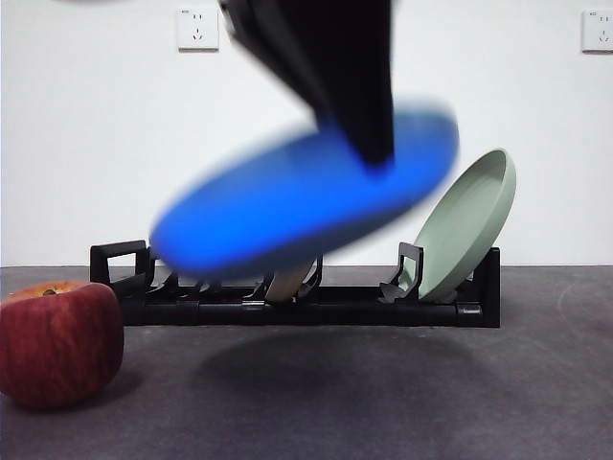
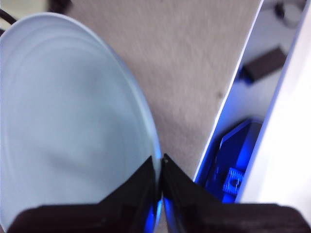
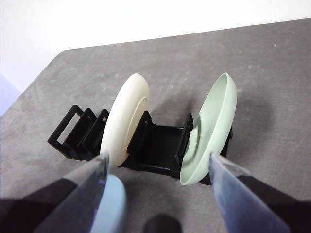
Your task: Take the blue plate from the plate rack,put the plate on the table,take the apple from the table,put the apple in the plate
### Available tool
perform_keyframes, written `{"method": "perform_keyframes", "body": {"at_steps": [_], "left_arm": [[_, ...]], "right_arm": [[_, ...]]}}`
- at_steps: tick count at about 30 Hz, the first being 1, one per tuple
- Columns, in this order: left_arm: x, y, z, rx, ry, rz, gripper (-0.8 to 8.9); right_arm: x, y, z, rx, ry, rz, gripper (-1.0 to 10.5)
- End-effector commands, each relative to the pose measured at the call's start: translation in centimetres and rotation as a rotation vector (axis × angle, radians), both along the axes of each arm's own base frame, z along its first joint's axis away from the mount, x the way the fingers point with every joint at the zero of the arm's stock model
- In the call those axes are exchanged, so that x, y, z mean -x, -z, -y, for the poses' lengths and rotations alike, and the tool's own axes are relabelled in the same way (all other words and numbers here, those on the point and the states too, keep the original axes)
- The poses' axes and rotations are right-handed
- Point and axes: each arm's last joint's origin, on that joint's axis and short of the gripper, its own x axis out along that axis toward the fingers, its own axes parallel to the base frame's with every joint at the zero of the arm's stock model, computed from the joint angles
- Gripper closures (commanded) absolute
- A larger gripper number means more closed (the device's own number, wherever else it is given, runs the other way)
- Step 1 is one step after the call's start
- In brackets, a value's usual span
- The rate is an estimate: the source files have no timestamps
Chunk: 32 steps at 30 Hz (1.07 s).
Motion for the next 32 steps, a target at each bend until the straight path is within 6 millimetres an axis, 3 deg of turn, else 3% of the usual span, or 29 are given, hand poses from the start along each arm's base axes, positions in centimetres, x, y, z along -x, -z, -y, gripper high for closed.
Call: {"method": "perform_keyframes", "body": {"at_steps": [1, 8, 13, 14, 17, 18, 22, 25, 28, 32], "left_arm": [[-0.5, 2.9, 1.4, -0.090, 0.024, -0.010, 8.21], [-1.5, 7.5, 3.9, -0.162, 0.026, 0.006, 8.21], [-1.7, 8.6, 4.4, -0.170, 0.034, -0.016, 7.99], [-1.7, 8.6, 4.4, -0.170, 0.035, -0.018, 7.47], [-1.6, 8.6, 4.5, -0.156, 0.041, -0.040, 3.71], [-1.6, 8.6, 4.4, -0.150, 0.028, -0.045, 2.89], [-1.5, 8.5, 4.5, -0.120, 0.011, -0.095, 2.60], [-1.5, 7.3, 4.5, -0.093, -0.017, -0.101, 2.60], [-1.4, 4.2, 4.3, -0.020, -0.022, -0.067, 2.60], [-1.3, -2.4, 2.7, 0.140, -0.067, 0.064, 2.60]], "right_arm": [[0.1, -0.3, 0.0, 0.000, 0.003, 0.011, 6.0], [0.2, -0.2, 0.0, 0.002, 0.003, -0.001, 6.0], [0.2, -0.2, 0.0, 0.002, 0.003, -0.001, 6.0], [0.2, -0.2, 0.0, 0.002, 0.003, -0.001, 6.0], [0.2, -0.2, 0.0, 0.002, 0.003, -0.002, 6.0], [0.2, -0.2, 0.0, 0.002, 0.002, -0.002, 6.0], [0.1, -0.1, 0.0, 0.002, 0.002, -0.007, 6.0], [0.2, 0.0, 0.0, 0.002, -0.006, -0.023, 6.0], [0.2, 0.1, 0.0, 0.004, -0.008, -0.036, 5.9], [0.2, 0.2, -0.2, -0.015, -0.065, -0.041, 4.2]]}}
